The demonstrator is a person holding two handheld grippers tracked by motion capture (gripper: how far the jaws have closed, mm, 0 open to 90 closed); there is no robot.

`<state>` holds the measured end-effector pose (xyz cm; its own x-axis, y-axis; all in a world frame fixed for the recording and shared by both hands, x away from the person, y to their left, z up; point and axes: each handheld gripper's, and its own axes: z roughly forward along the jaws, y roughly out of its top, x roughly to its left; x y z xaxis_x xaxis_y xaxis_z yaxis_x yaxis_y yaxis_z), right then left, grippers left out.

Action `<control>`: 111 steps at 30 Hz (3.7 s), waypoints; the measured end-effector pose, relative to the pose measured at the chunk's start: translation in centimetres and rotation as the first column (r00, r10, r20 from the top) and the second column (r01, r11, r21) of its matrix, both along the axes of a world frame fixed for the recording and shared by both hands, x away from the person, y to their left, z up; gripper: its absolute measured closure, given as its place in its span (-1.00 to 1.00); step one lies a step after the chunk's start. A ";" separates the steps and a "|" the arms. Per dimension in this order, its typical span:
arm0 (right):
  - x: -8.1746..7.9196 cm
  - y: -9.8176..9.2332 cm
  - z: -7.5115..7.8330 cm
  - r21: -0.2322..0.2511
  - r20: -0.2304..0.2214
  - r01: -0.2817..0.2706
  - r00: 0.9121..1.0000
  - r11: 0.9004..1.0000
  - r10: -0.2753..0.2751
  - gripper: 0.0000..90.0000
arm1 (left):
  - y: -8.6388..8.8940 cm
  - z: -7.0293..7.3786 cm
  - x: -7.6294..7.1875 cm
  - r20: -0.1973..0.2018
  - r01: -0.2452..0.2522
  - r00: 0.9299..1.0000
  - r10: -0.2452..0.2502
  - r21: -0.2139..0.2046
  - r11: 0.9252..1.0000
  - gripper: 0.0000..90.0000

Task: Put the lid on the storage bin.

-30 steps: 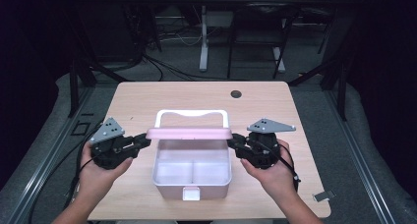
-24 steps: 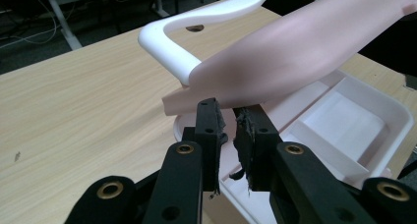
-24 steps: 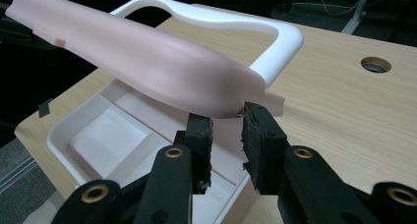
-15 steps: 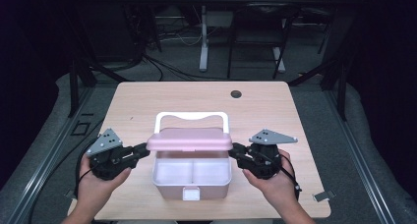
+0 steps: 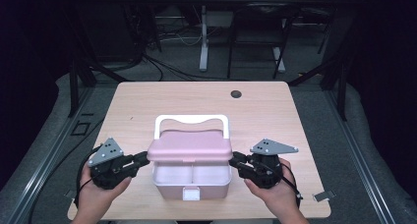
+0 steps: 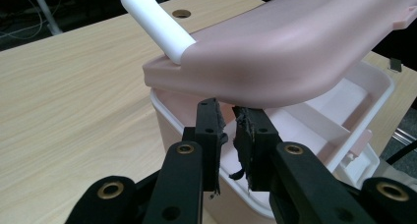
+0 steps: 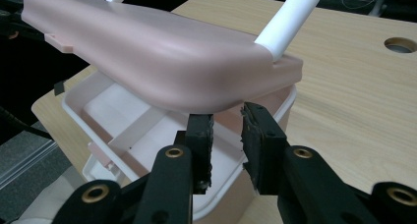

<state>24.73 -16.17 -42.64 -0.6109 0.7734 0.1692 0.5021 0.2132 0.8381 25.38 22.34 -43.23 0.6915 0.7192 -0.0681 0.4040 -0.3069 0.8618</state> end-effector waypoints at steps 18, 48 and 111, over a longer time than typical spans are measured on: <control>-1.3 -0.8 -1.7 0.024 0.000 -0.030 1.000 0.999 0.030 0.70 | 0.0 -1.9 -1.2 0.000 0.009 1.000 -0.009 -0.017 1.000 0.75; -1.5 -1.8 -2.6 0.011 -0.054 -0.029 0.998 1.000 0.029 0.69 | 1.1 -3.0 -1.7 -0.044 0.000 0.999 0.002 0.037 0.999 0.67; 5.9 -4.7 -4.8 0.014 -0.010 0.202 0.979 0.979 -0.202 0.25 | 4.3 -6.1 6.4 -0.134 -0.168 0.977 0.168 0.010 0.986 0.10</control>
